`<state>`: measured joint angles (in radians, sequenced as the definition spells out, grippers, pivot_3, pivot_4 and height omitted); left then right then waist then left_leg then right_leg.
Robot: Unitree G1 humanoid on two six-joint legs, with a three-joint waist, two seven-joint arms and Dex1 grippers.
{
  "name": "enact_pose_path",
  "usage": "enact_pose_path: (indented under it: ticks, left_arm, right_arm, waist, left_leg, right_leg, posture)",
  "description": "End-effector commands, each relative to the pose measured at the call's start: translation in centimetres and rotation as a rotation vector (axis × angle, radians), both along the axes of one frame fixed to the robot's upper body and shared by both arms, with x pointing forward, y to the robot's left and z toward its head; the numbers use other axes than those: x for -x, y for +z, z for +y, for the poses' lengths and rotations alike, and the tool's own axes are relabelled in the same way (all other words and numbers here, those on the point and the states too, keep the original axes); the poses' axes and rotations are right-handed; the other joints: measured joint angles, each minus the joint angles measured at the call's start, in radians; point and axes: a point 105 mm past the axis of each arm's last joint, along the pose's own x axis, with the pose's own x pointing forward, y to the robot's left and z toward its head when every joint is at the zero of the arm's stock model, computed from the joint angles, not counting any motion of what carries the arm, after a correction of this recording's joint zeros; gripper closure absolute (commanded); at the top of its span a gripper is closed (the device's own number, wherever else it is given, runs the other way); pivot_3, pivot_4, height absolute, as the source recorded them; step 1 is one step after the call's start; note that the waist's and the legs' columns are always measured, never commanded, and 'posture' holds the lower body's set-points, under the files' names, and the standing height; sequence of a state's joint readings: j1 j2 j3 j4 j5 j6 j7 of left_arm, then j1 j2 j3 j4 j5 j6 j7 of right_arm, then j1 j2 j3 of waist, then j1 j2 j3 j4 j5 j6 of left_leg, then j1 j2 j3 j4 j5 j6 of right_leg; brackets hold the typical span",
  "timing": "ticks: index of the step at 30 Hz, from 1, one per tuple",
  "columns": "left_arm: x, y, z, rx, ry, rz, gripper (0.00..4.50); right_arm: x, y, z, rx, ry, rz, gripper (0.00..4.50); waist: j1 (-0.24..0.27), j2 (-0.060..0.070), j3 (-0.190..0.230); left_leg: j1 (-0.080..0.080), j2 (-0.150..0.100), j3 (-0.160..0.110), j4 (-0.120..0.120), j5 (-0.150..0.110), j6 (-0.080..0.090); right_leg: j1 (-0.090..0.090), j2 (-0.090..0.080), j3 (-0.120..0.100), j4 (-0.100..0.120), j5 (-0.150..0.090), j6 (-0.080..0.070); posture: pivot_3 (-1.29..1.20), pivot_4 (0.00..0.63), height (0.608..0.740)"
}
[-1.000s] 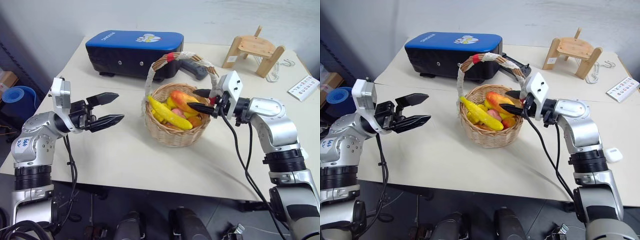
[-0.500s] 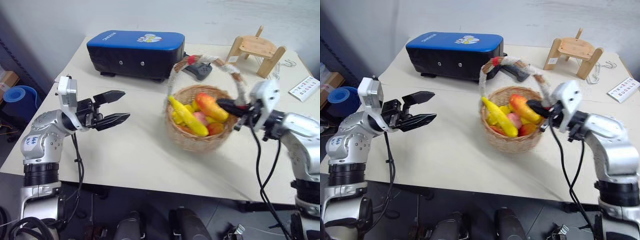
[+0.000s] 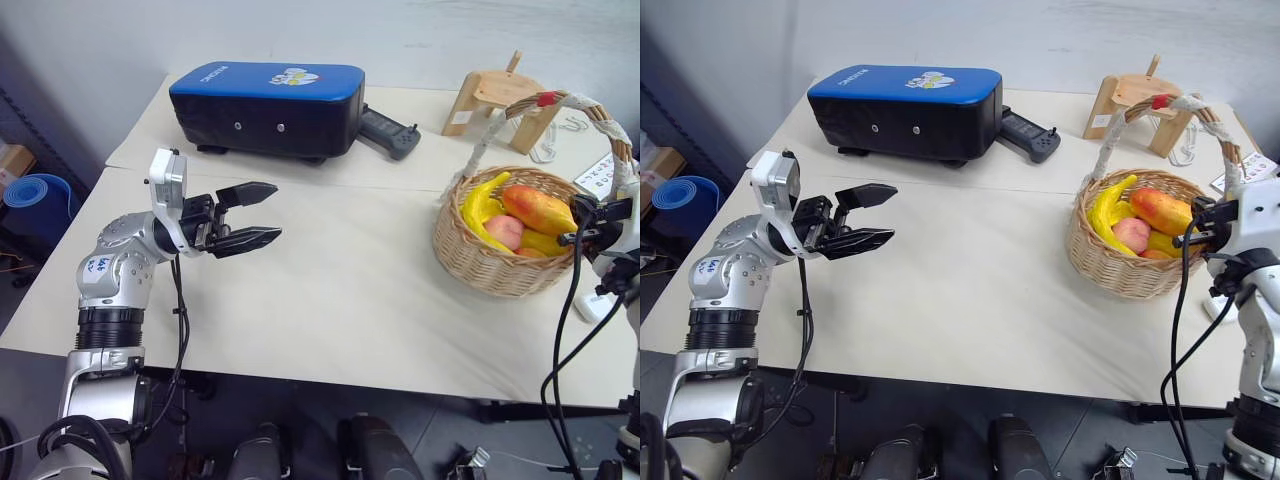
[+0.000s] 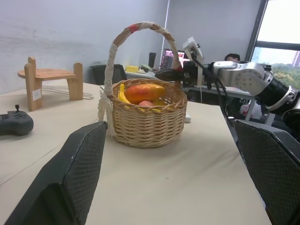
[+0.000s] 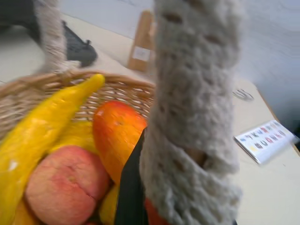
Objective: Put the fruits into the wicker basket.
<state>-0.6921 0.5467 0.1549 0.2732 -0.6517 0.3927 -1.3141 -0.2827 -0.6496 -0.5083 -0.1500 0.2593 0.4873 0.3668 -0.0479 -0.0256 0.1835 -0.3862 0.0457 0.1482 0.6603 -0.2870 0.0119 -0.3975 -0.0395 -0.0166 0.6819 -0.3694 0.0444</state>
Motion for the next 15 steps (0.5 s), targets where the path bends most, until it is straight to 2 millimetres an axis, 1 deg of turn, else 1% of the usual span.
enact_pose_path:
  ticks: [1, 4, 10, 12, 15]
  left_arm:
    - [0.1, 0.7, -0.2, -0.007, -0.010, -0.042, 0.00]
    - [0.1, 0.7, -0.2, -0.013, -0.011, -0.043, 0.00]
    - [0.2, 0.6, 0.4, -0.031, 0.006, -0.041, 0.00]
    - [0.1, 0.5, 0.6, -0.037, 0.011, -0.037, 0.00]
    - [0.1, 0.2, 0.8, -0.054, 0.014, -0.029, 0.00]
  right_arm:
    - [-0.5, 0.2, 0.0, 0.005, -0.015, -0.036, 4.49]
    - [-0.5, -0.2, 0.3, -0.050, 0.032, -0.026, 3.89]
    - [1.4, 1.6, 1.4, -0.036, 0.130, -0.048, 1.93]
    - [2.2, 1.8, 1.5, -0.030, 0.155, -0.033, 1.23]
    - [3.7, 1.7, 1.6, 0.042, 0.213, -0.005, 0.19]
  waist:
    - [-0.004, 0.000, 0.000]
    - [-0.005, 0.000, 0.000]
    - [-0.004, 0.000, 0.000]
    - [-0.002, 0.000, 0.000]
    - [0.004, 0.000, 0.000]
  left_leg:
    - [0.000, 0.000, 0.000, 0.000, 0.000, 0.000]
    - [0.000, 0.000, 0.000, 0.000, 0.000, 0.000]
    - [0.000, 0.000, 0.000, 0.000, 0.000, 0.000]
    - [0.000, 0.000, 0.000, 0.000, 0.000, 0.000]
    - [0.000, 0.000, -0.001, -0.001, 0.000, 0.000]
  right_leg:
    - [0.000, 0.000, 0.000, 0.000, 0.000, 0.000]
    - [0.000, 0.000, 0.000, 0.000, 0.000, 0.000]
    - [0.000, 0.000, 0.000, 0.000, 0.000, 0.000]
    - [0.000, 0.000, 0.000, 0.000, 0.000, 0.000]
    - [0.000, 0.000, 0.000, -0.001, 0.000, 0.000]
  posture:
    - [0.00, 0.150, 0.740]
    - [0.00, 0.150, 0.740]
    - [0.00, 0.150, 0.740]
    - [0.00, 0.150, 0.740]
    - [0.00, 0.150, 0.740]
